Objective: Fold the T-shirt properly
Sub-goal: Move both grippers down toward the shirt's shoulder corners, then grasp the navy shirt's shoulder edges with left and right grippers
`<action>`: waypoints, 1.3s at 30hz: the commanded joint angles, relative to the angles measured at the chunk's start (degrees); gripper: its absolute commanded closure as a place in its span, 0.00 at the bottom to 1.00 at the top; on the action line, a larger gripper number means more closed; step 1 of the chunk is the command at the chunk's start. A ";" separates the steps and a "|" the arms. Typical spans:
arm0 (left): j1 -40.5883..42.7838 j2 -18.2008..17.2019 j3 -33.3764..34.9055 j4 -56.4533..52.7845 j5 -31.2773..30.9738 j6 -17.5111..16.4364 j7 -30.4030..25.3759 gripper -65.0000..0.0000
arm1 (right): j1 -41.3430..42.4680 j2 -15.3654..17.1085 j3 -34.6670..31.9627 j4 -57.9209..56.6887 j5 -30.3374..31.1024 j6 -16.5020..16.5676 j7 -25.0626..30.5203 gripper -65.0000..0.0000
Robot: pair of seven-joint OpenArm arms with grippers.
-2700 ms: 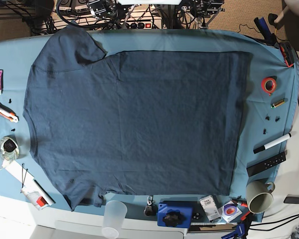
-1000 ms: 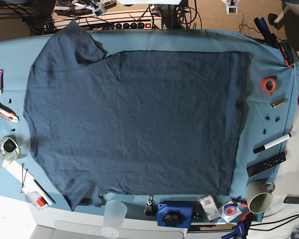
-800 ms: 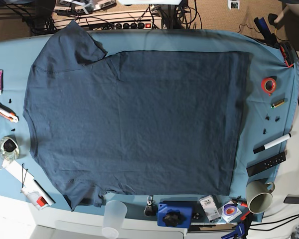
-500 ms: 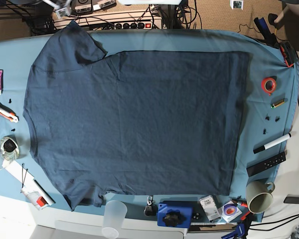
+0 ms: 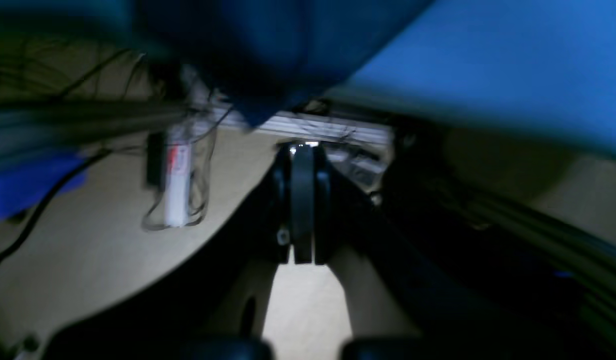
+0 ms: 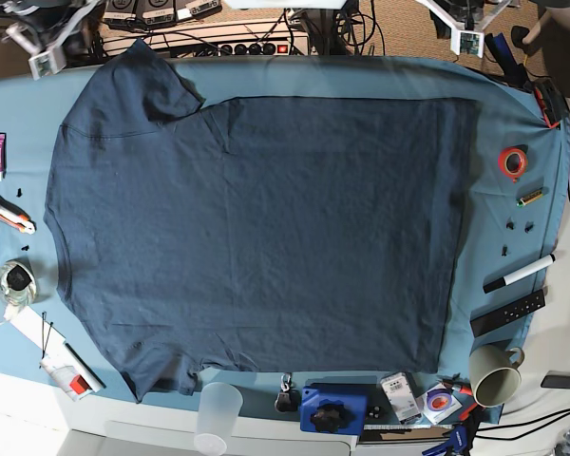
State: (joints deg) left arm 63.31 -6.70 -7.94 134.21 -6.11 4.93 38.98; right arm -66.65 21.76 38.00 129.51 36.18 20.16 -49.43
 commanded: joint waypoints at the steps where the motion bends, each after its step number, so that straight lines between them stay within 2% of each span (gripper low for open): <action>1: 1.25 -0.15 -0.13 0.79 0.09 0.15 -1.99 1.00 | -0.07 -0.26 1.68 1.29 0.42 -0.04 0.81 1.00; 7: 1.11 -0.13 -0.11 0.79 0.07 0.00 -2.58 1.00 | 4.92 -3.19 5.99 1.53 -0.61 -0.02 0.46 1.00; 11: 1.09 -0.15 -0.11 0.79 0.07 -0.02 -2.60 1.00 | 7.10 -3.34 6.10 1.53 -4.61 0.02 0.57 1.00; 12: 1.09 -0.15 -0.11 0.79 0.04 -0.02 -2.60 1.00 | 7.48 -3.34 6.10 1.53 -5.62 0.02 0.57 0.92; 15: 0.92 -0.15 -0.11 0.79 0.07 -0.02 -2.60 1.00 | 7.76 -3.37 6.10 1.53 -7.98 -0.11 0.55 0.60; 16: 0.79 -0.15 -0.11 0.79 0.07 -0.02 -2.56 1.00 | 7.76 -3.37 6.10 1.53 -8.33 -0.33 0.55 0.54; 20: 0.46 -0.15 -0.11 0.79 0.07 0.00 -2.58 1.00 | 7.98 -3.91 6.10 1.53 -10.58 -1.11 -0.42 0.52; 23: 0.31 -0.96 -0.11 0.79 0.04 -0.02 -2.60 1.00 | 10.38 -4.13 6.10 0.37 -9.14 -0.98 -1.60 0.52; 24: 0.33 -1.36 -0.11 0.79 0.02 -0.02 -2.58 1.00 | 11.58 -4.13 6.10 -0.77 -7.82 -0.35 -1.60 0.52; 27: 0.33 -1.73 -0.11 0.79 0.04 -0.02 -2.60 1.00 | 15.76 -4.11 6.10 -6.47 -2.86 5.29 -2.67 0.52; 31: 0.33 -1.75 -0.11 0.79 0.04 -0.02 -2.60 1.00 | 20.52 -4.11 6.10 -16.31 2.56 9.20 -3.19 0.52; 35: 0.31 -1.75 -0.11 0.79 0.04 -0.02 -2.62 1.00 | 25.05 -3.96 6.10 -23.43 7.67 15.32 -5.42 0.52; 39: 0.31 -1.75 -0.11 0.79 0.04 -0.02 -2.62 1.00 | 27.76 -3.98 6.10 -27.10 12.74 18.51 -7.80 0.52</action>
State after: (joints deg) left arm 62.83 -8.40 -7.94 133.97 -6.11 4.71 37.26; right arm -38.41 16.84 43.48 101.82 48.36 38.68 -57.82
